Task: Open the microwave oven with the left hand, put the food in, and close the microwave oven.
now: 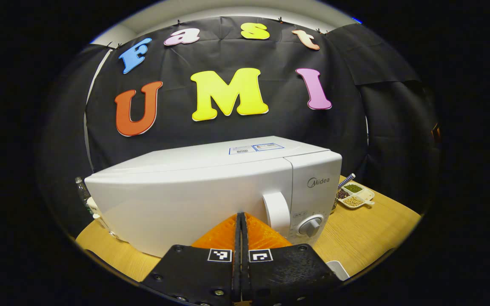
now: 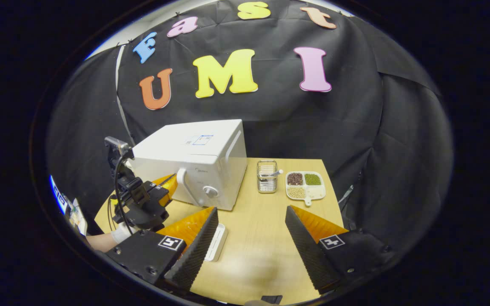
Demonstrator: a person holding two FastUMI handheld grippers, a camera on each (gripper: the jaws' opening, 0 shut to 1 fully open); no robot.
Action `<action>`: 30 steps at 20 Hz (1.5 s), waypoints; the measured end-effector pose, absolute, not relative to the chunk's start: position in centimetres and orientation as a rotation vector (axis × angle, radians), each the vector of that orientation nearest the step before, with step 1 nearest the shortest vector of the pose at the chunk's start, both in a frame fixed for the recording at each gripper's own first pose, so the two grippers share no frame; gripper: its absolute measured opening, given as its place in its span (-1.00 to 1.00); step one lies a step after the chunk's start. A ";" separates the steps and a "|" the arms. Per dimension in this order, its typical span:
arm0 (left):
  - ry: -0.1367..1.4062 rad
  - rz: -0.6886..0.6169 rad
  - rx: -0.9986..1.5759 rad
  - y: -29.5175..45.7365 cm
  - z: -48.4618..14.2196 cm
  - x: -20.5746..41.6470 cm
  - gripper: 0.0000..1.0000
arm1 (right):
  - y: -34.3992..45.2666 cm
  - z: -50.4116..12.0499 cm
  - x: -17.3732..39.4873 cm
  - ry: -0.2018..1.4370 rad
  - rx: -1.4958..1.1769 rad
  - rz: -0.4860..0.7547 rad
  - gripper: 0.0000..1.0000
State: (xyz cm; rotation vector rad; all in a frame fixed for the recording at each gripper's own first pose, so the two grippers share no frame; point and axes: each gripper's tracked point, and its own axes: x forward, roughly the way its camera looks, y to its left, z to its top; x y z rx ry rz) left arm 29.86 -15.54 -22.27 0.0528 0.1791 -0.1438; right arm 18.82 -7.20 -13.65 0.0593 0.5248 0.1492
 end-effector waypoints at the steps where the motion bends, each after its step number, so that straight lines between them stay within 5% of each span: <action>1: 0.184 -0.144 0.057 -15.5 -22.5 29.7 -1.00 | -7.2 -13.6 18.7 0.521 0.056 0.151 0.82; 2: 0.185 -0.146 0.054 -15.4 -22.3 29.6 -1.00 | -7.3 -13.5 18.6 0.516 0.056 0.146 1.00; 3: 0.185 -0.140 0.058 -15.1 -22.2 29.5 -1.00 | -7.3 -13.5 18.5 0.514 0.057 0.144 0.82; 4: 0.181 -0.136 0.062 -14.7 -21.9 29.3 -1.00 | -7.5 -13.6 18.4 0.515 0.059 0.142 1.00; 10: 0.176 -0.087 0.113 -11.1 -20.5 24.1 -0.99 | -7.9 -14.3 17.0 0.494 0.069 0.133 1.00; 11: 0.172 -0.106 0.107 -11.2 -20.4 23.0 -0.99 | -8.0 -14.4 16.6 0.480 0.075 0.118 0.82; 13: 0.163 -0.095 0.126 -10.4 -19.9 20.4 0.93 | -8.3 -14.8 15.4 0.475 0.098 0.071 1.00; 24: 0.089 -0.195 0.042 -6.1 -9.5 5.5 0.89 | -1.7 -10.6 2.9 0.315 0.083 -0.072 1.00; 25: 0.089 -0.202 0.039 -5.2 -8.6 4.1 0.90 | -0.4 -10.1 2.0 0.294 0.084 -0.062 0.82; 26: 0.072 -0.201 0.043 -4.5 -7.4 2.8 0.90 | 0.9 -9.5 1.1 0.276 0.084 -0.048 1.00; 28: 0.047 -0.191 0.048 -2.4 -5.3 0.4 0.89 | 2.7 -8.1 -0.2 0.237 0.086 -0.027 1.00; 29: 0.041 -0.182 0.042 -1.4 -4.5 -0.4 0.89 | 3.3 -7.5 -0.7 0.220 0.082 -0.021 0.82; 30: 0.036 -0.168 0.037 -0.3 -3.6 -1.1 0.89 | 4.0 -6.7 -1.1 0.202 0.079 -0.013 1.00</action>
